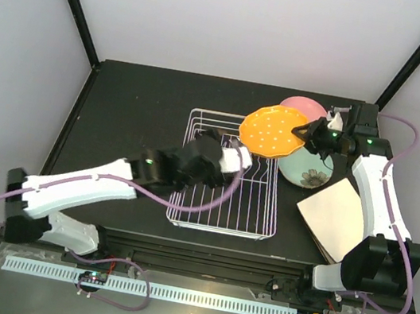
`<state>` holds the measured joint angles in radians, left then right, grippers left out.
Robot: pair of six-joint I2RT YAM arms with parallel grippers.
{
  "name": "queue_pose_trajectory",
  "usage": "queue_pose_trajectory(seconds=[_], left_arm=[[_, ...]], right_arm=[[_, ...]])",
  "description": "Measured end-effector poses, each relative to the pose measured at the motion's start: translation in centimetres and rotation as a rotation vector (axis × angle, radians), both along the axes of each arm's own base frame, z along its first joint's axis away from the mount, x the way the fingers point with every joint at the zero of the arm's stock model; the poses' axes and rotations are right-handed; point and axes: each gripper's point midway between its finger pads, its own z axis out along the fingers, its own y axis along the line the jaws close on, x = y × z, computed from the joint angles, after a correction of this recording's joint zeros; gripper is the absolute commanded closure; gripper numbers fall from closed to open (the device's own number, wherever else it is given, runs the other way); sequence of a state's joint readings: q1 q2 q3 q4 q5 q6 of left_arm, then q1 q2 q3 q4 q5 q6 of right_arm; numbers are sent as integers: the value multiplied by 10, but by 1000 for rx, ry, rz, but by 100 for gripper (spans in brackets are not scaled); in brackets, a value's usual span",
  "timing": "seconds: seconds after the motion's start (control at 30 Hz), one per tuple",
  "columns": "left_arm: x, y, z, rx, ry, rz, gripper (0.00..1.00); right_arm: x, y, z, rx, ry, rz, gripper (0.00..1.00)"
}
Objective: Load the plates into the dish rack
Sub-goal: Pick up the plate at the center of the board.
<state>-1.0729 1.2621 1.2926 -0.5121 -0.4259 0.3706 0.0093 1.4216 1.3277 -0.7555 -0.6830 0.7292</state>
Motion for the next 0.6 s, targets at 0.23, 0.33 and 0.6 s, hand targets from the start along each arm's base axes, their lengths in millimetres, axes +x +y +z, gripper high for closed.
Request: queue_pose_trajectory(seconds=[0.23,0.33,0.6], left_arm=[[-5,-33,-62,322,-103,35,7],[-4,-32,-61,356,-138,53,6],[8,-36,-48,346,-208,107,6]], right_arm=[[-2,12,6,2,8,5,99],[-4,18,5,2,13,17,99],[-16,41,0,8,43,67,99]])
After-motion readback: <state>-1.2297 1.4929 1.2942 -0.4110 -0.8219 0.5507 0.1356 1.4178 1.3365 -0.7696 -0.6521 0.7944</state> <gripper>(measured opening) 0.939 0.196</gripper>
